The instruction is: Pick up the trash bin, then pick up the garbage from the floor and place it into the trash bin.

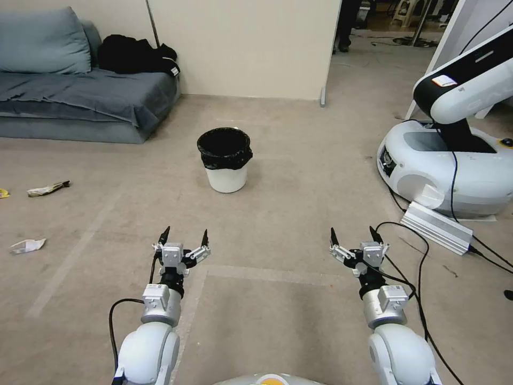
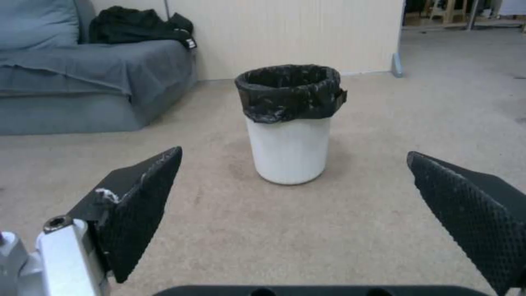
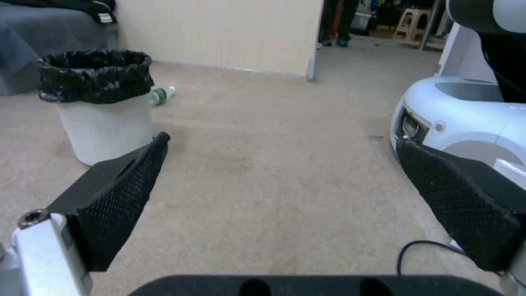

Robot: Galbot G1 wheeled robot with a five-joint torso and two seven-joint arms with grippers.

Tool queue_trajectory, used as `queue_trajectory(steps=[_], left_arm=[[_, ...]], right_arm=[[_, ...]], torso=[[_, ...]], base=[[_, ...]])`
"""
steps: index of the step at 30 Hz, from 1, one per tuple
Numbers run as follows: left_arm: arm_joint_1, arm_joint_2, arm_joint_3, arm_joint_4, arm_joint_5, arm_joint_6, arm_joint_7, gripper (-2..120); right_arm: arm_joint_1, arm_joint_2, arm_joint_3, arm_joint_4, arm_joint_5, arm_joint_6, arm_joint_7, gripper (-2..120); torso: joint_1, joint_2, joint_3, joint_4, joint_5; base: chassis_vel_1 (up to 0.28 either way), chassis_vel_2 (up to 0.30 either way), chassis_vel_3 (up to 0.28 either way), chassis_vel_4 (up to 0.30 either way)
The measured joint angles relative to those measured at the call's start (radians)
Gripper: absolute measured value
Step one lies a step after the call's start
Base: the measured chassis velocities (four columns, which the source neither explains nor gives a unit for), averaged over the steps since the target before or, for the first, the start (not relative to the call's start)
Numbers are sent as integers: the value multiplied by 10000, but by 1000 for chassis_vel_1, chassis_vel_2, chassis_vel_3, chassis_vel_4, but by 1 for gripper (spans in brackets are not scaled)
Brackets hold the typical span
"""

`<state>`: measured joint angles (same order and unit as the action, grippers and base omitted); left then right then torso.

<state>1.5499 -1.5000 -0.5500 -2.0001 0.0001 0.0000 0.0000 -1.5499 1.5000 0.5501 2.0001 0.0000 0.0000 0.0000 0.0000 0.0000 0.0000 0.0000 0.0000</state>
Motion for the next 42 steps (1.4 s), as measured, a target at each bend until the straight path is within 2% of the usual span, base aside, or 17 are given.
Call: queue_trajectory(steps=[9,12,15,16,19,20,24,25,27,36,39,42], left_arm=[[46,0,0,-27,0,32,-22,100],[256,-8,-4,-349,17,204,-181,100],[1034,-57,-44,-1482,103,853,-780,100],[1034,-57,-44,-1482,103,853,-780,100],[1778,-107,-75,-2569,187,1472,-1344,100],[1778,-107,-75,-2569,187,1472,-1344,100],[2751,-172,-128,-3994,299,2283,-2086,100],[2751,-172,-128,-3994,299,2283,-2086,100],[3112,-177,19,-4541,318,2623,-2462,100],[3179,-213,309,-4583,460,2693,-2475,100],[3163,-250,424,-4504,605,2609,-2394,100],[3146,-267,457,-4470,653,2579,-2369,100]], right_arm=[[-45,10,-3,41,-9,0,0,100],[-260,82,-33,357,-134,0,12,100],[-1071,362,-180,1492,-625,0,132,100],[-1071,362,-180,1492,-625,0,132,100],[-1841,631,-312,2583,-1096,4,246,100],[-1841,631,-312,2583,-1096,4,246,100],[-2848,978,-487,4015,-1710,17,396,100],[-2848,978,-487,4015,-1710,17,396,100],[-3143,1078,-541,4436,-1892,25,445,100],[-3208,1079,-546,4499,-1948,194,453,100],[-3147,1107,-453,4193,-1980,1150,323,100],[-3131,1104,-426,4140,-1981,1258,257,100]], torso=[[0,0,0,0,0],[0,0,0,-1,0],[0,0,-1,0,-1],[0,0,-1,0,-1],[-1,1,0,-1,-1],[-1,1,0,-1,-1],[-1,1,-1,0,-1],[-1,1,-1,0,-1],[-1,1,-2,2,2],[-1,1,-1,0,-1],[-1,1,-1,0,1],[-1,1,-1,0,0]], base=[[0,0,0,0],[0,0,0,0],[0,0,0,0],[0,0,0,0],[0,0,0,0],[0,0,0,0],[0,0,0,0],[0,0,0,0],[0,0,0,0],[0,0,0,0],[0,0,0,0],[0,0,0,0]])
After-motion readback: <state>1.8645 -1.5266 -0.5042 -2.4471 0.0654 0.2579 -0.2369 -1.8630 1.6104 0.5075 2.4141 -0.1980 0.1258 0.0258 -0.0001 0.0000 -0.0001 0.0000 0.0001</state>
